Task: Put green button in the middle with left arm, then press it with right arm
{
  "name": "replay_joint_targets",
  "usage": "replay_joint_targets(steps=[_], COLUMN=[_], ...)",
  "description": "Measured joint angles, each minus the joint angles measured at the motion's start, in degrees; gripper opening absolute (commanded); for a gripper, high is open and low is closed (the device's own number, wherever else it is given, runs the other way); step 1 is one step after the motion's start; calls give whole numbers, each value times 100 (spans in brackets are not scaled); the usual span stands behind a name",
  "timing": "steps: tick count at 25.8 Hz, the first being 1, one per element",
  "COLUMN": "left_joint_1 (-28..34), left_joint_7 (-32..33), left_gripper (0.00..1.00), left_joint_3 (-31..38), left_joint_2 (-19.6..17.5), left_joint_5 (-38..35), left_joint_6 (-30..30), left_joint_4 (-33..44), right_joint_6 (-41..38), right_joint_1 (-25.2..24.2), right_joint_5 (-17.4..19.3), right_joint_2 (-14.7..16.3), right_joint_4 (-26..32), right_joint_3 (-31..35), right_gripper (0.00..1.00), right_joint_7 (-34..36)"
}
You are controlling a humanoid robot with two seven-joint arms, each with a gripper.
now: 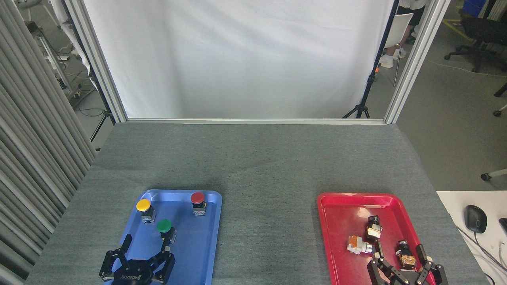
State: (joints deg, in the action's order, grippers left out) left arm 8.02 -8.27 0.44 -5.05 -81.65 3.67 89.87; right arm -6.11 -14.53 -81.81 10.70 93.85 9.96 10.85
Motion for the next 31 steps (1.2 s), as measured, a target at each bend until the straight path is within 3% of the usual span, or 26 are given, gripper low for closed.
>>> replay_joint_targets(steps=[7,16,31], left_joint_1=[-45,-527,-1131], left_joint_7=[0,-63,-49], left_gripper=[99,99,96], left_joint_3=[-2,-248,-307], left_joint_2=[9,47,68], left_joint_5=[0,-1,8], left_joint_6=[-13,-70,-174], left_joint_4=[-81,-1088,-1946], right_joint_6=[170,640,1148], right_joint_1=[14,9,10], right_joint_5=[12,114,256], right_joint_2=[166,135,314], right_joint_4=[33,53,45], right_joint_3=[-77,-372,-616], right_gripper=[100,100,100], right_joint_7=[-23,-14,-28])
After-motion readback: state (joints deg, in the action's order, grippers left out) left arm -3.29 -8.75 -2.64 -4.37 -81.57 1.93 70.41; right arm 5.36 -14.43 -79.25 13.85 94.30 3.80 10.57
